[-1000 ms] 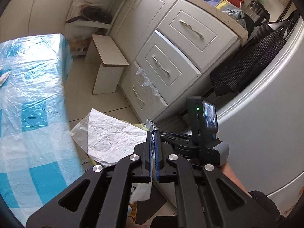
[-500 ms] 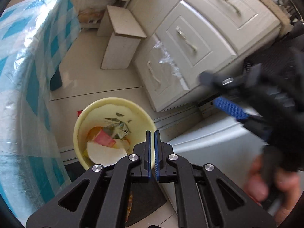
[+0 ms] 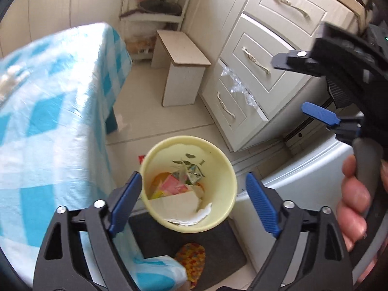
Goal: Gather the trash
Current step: 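Carry paper towel and snack bag to the yellow bucket and open both tools, then return both tools to the table over the orange peel and tissue, then grasp the white tissue with the right tool, then grasp the orange peel with the left tool while the right tool holds the tissue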
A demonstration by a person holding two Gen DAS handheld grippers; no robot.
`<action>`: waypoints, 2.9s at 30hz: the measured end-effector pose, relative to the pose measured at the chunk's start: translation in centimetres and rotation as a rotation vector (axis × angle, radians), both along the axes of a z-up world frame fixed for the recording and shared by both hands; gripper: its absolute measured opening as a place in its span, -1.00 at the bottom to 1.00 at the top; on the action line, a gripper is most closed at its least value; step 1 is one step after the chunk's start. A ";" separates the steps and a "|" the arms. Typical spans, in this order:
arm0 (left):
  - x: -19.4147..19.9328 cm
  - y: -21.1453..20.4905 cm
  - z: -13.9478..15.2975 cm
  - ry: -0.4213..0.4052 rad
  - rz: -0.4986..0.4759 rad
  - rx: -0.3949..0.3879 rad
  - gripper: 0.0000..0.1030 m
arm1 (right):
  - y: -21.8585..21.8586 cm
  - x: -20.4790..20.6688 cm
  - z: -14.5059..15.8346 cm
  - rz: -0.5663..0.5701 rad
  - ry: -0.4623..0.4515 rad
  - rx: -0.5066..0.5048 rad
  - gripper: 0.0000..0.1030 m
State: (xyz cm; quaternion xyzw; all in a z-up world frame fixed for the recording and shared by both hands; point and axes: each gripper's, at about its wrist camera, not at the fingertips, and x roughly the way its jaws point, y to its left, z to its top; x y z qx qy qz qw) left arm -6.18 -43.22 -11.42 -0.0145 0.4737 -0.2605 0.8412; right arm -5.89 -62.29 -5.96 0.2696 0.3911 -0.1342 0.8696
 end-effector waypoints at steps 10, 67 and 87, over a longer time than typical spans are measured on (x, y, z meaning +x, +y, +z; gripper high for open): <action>-3.3 3.9 5.5 -0.241 -0.004 0.178 0.85 | 2.3 1.4 0.4 0.038 0.006 -0.015 0.71; 16.7 37.3 0.6 0.103 0.400 0.085 0.07 | 37.3 20.2 -5.2 0.591 0.085 -0.212 0.76; 13.5 34.1 3.0 0.037 0.284 0.024 -0.32 | 33.7 13.9 -1.3 0.738 -0.009 -0.179 -0.77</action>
